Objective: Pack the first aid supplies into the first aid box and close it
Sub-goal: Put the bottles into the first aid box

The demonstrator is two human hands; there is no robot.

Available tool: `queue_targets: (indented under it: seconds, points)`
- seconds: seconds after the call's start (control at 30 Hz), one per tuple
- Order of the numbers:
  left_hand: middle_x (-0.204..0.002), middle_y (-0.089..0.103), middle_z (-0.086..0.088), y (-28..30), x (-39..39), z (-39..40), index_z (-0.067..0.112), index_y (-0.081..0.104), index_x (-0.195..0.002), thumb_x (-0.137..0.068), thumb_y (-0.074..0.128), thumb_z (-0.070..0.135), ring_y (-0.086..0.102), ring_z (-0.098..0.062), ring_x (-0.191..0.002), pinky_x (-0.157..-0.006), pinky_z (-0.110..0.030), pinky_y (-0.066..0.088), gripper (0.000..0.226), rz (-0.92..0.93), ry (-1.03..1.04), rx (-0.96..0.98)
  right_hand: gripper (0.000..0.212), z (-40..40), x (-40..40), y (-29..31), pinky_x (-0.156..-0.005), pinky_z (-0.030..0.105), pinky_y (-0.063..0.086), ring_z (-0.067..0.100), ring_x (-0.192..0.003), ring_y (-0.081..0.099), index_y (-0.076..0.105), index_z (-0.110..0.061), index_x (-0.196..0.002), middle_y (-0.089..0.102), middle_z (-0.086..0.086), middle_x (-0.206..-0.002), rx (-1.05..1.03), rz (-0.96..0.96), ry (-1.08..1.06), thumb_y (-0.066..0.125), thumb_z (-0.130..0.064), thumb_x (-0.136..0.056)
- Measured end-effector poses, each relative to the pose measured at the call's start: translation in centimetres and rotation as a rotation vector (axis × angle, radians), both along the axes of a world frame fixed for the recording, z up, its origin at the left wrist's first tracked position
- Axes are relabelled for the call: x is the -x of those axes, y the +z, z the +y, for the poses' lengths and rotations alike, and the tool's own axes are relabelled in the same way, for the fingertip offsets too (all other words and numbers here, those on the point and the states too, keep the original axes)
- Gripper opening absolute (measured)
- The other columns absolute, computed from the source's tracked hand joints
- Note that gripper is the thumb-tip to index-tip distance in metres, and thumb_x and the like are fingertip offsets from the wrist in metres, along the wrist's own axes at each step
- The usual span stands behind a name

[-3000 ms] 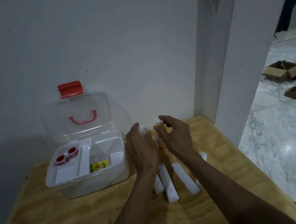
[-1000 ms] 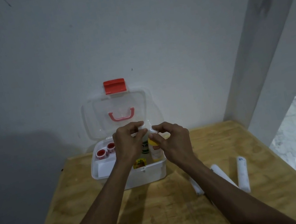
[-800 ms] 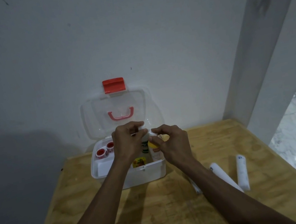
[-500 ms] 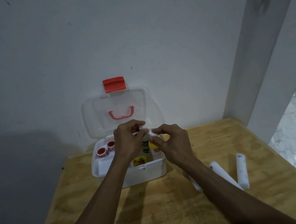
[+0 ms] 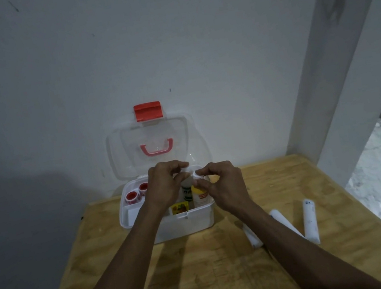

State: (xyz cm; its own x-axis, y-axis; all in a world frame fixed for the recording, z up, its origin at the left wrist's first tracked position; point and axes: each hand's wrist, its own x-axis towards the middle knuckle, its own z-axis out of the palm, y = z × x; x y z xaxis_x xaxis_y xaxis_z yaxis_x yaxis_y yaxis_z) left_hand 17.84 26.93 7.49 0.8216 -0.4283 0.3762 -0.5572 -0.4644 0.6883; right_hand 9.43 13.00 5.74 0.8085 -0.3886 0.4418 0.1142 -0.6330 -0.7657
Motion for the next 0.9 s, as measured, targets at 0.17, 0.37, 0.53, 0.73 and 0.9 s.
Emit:
queue_targets:
  seconds: [0.17,0.37,0.53,0.73,0.9]
  points:
    - [-0.119,0.069,-0.007,0.0,0.3,0.0,0.011,0.070,-0.113,-0.086,0.069,0.011,0.064,-0.020,-0.110,-0.098,-0.034,0.048,0.028,-0.013,0.010,-0.002,0.023,0.0,0.3,0.2,-0.074,0.010,0.038,0.000,-0.091,0.049,0.078,-0.017,-0.100,0.071,-0.002,-0.104,0.007,0.008,0.003,0.078,-0.029,-0.080]
    - [-0.117,0.070,-0.007,-0.1,0.2,0.1,0.013,0.072,-0.111,-0.086,0.069,0.014,0.065,-0.022,-0.108,-0.099,-0.041,0.049,0.025,-0.029,0.027,-0.010,0.022,-0.1,0.3,0.1,-0.075,0.009,0.039,-0.001,-0.091,0.052,0.078,-0.017,-0.100,0.073,0.000,-0.106,-0.018,0.010,0.004,0.077,-0.029,-0.082]
    - [-0.118,0.069,-0.007,0.0,0.4,0.1,0.013,0.072,-0.110,-0.087,0.068,0.016,0.064,-0.022,-0.109,-0.099,-0.040,0.049,0.024,-0.037,0.043,-0.032,0.020,-0.1,0.9,0.6,-0.069,-0.001,0.037,-0.022,-0.079,0.053,0.078,-0.015,-0.098,0.072,-0.008,-0.096,-0.017,-0.017,0.026,0.079,-0.026,-0.080]
    - [-0.113,0.072,-0.001,1.0,1.4,1.1,0.020,0.073,-0.110,-0.086,0.068,0.030,0.066,-0.014,-0.105,-0.094,-0.042,0.053,0.026,-0.092,0.079,0.048,0.024,-2.1,3.0,1.3,-0.080,0.025,0.053,-0.001,-0.088,0.066,0.078,-0.021,-0.096,0.076,-0.010,-0.093,-0.105,-0.027,-0.051,0.081,-0.034,-0.075]
    - [-0.096,0.074,0.002,2.3,6.6,0.0,0.020,0.074,-0.107,-0.085,0.069,0.032,0.066,-0.006,-0.083,-0.078,-0.034,0.057,0.025,-0.175,0.121,0.211,0.018,-5.6,7.4,1.5,-0.075,0.019,0.054,0.001,-0.081,0.069,0.078,-0.019,-0.092,0.075,-0.012,-0.083,-0.129,-0.065,-0.200,0.080,-0.031,-0.078]
